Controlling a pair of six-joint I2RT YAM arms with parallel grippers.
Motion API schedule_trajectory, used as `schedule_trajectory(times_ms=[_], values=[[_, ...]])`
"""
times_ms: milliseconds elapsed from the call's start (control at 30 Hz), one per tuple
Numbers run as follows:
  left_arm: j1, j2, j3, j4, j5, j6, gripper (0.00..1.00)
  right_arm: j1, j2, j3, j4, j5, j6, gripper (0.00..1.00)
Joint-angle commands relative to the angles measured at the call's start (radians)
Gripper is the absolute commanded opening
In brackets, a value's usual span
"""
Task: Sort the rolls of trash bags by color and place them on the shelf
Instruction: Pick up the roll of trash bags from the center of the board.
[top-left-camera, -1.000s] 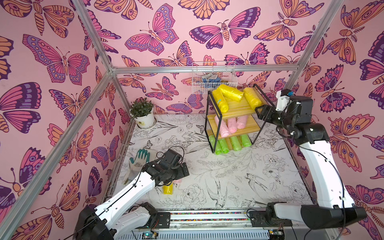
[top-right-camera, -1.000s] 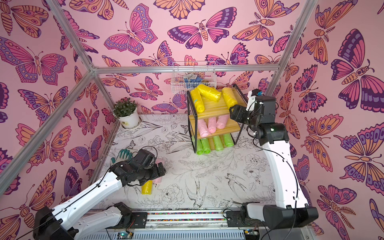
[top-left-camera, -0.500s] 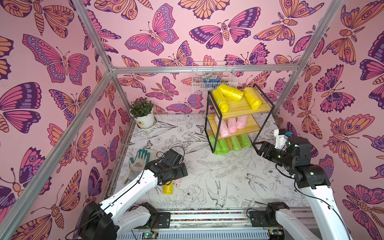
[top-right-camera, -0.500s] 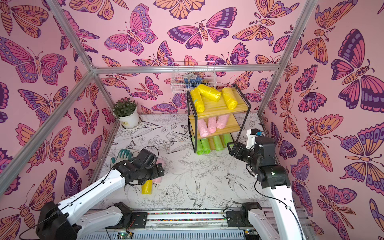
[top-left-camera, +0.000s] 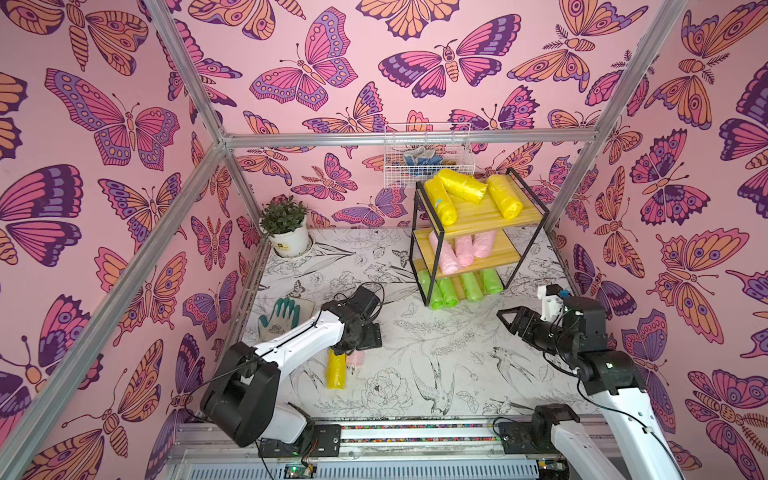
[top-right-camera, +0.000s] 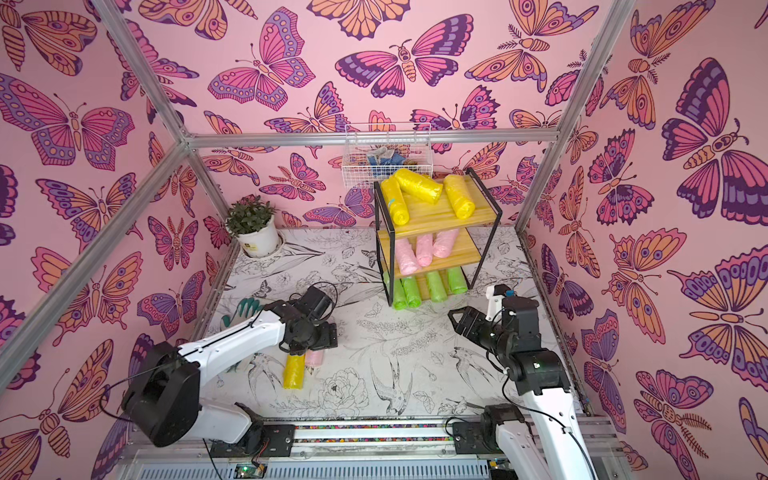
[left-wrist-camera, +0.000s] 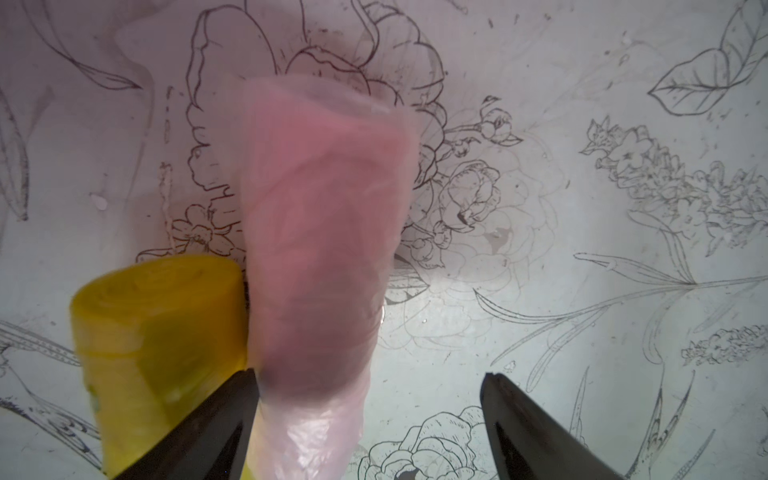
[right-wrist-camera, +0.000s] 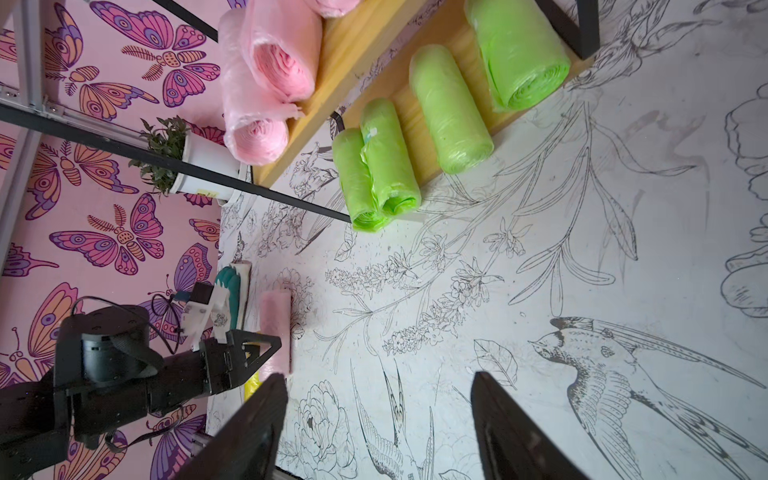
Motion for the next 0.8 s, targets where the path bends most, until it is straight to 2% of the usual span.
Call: schedule_trajectory(times_ms=[0, 467, 767], values=[[0.011, 0.054, 0.019, 0.003, -0.015, 0.030, 0.89, -0.004, 0.000, -0.001, 0.012, -0.017, 0.005, 0.72], [0.026, 0.217, 0.094, 0.026, -0.053, 0.091, 0.86, -0.004, 0.005, -0.025, -0.006, -0.027, -0.020, 0.70], [0.034, 0.247, 0.081, 0.053, -0.067, 0.046, 0.79, -0.004, -0.014, -0.040, -0.031, -0.027, -0.030, 0.69]])
